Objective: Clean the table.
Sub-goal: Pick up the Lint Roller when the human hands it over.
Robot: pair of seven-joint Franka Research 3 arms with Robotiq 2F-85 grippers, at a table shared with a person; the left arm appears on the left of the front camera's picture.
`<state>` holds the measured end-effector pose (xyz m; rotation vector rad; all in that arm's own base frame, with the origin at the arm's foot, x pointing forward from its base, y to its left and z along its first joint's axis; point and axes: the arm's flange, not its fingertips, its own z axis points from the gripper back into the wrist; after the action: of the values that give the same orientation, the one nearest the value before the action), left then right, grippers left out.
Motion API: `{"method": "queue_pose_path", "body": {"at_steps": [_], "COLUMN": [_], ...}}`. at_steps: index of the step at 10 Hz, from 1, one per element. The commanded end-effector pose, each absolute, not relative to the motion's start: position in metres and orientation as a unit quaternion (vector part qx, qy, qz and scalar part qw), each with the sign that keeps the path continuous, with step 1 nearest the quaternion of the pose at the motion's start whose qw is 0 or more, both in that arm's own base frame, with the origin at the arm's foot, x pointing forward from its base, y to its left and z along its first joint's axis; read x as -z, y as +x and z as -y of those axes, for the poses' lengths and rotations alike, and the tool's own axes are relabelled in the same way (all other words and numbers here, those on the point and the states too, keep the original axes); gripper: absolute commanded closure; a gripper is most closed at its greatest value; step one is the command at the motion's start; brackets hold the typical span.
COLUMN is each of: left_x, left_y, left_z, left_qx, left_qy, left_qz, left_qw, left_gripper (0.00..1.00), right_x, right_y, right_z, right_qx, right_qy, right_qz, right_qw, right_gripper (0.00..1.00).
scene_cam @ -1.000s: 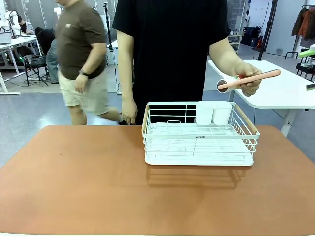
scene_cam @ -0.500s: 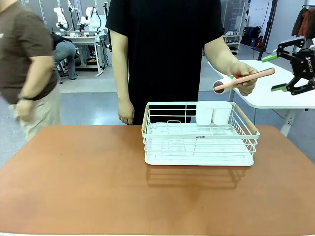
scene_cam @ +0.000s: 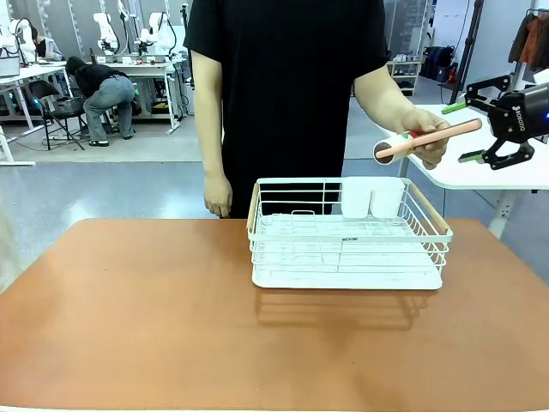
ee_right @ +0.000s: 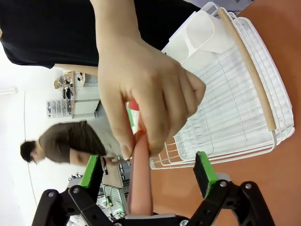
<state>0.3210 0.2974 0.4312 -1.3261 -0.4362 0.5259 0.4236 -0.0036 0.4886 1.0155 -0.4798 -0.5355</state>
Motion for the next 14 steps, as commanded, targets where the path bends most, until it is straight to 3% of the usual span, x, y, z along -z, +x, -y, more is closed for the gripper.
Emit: {"method": "queue_pose_path", "body": {"at_steps": [1,7,8,11,12,13,14], "left_x": [-0.4309,-0.4309,-0.4309,-0.4309,-0.4309,-0.4309,-0.4309], "left_y": [0.3163,0.3163,0.3163,0.3163,0.3163,0.3163,0.3163], "left_z": [-0.2980,-0.2980,-0.2980,-0.2980,-0.2980,-0.2980,-0.2980], "left_qx": [-0.232,-0.232,-0.232,-0.232,-0.232,-0.232,-0.232], "left_qy": [-0.609,-0.609,-0.609,-0.609,-0.609,-0.609,-0.609], "left_qz": [0.198,0.198,0.198,0.198,0.198,0.198,0.198], "left_qw": [0.732,0.732,0.732,0.732,0.732,0.732,0.732], "left_gripper": [0.00,0.00,0.00,0.00,0.00,0.00,0.00], "right_x": [-0.4896,-0.4906,-0.4905,-0.4908,-0.4912,-0.4914,-0.4910], "right_y": [0.4274,0.4264,0.4256,0.4249,0.4249,0.4245,0.4246], "right_z": [-0.0044,-0.0002,0.0012,0.0031,0.0036,0.0032,0.0031], "right_qx": [0.252,0.250,0.236,0.231,0.231,0.231,0.232], "right_qy": [0.484,0.488,0.490,0.490,0.489,0.487,0.485], "right_qz": [0.232,0.225,0.227,0.231,0.233,0.234,0.234], "right_qw": [0.805,0.805,0.808,0.808,0.808,0.809,0.810], "right_gripper": [0.00,0.00,0.06,0.39,0.45,0.59,0.65]}}
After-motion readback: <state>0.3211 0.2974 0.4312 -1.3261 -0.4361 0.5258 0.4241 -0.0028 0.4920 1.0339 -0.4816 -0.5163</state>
